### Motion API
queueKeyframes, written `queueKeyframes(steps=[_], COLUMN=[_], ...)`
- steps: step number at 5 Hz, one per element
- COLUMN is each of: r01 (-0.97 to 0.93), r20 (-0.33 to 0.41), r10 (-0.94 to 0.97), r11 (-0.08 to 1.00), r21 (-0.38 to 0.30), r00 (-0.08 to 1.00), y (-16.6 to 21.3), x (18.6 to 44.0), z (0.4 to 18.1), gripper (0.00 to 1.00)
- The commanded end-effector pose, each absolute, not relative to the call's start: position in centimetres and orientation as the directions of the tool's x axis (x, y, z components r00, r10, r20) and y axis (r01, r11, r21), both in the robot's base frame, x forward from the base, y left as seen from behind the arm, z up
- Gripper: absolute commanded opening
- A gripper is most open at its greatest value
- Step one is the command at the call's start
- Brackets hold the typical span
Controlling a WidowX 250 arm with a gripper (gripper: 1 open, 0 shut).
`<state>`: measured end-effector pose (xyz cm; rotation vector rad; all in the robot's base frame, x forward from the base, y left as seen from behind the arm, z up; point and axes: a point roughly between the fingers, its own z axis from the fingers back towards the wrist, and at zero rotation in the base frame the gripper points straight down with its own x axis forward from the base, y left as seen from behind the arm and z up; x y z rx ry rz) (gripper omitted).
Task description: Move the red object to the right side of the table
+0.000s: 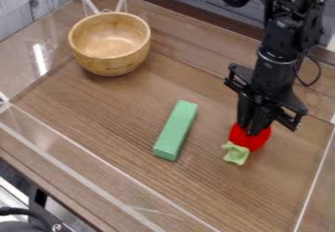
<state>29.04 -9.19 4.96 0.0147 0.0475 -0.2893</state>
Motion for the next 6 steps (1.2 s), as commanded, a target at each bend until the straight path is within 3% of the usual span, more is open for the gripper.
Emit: queueKeyframes(steps=[1, 5, 6], r01=[0.295, 0.259, 0.243], r20=[-0.001, 0.088, 0.107], r10=[-0.295, -0.263, -0.247], r11=[0.955, 0.965, 0.969], r21=[0.012, 0.053, 0.047], r00=[0.956, 0.961, 0.963], y=[-9.5, -8.9, -8.4], x=[30.1, 30.6, 30.9], z=[6.2, 11.7, 12.4], gripper=[1.0, 1.0, 1.0])
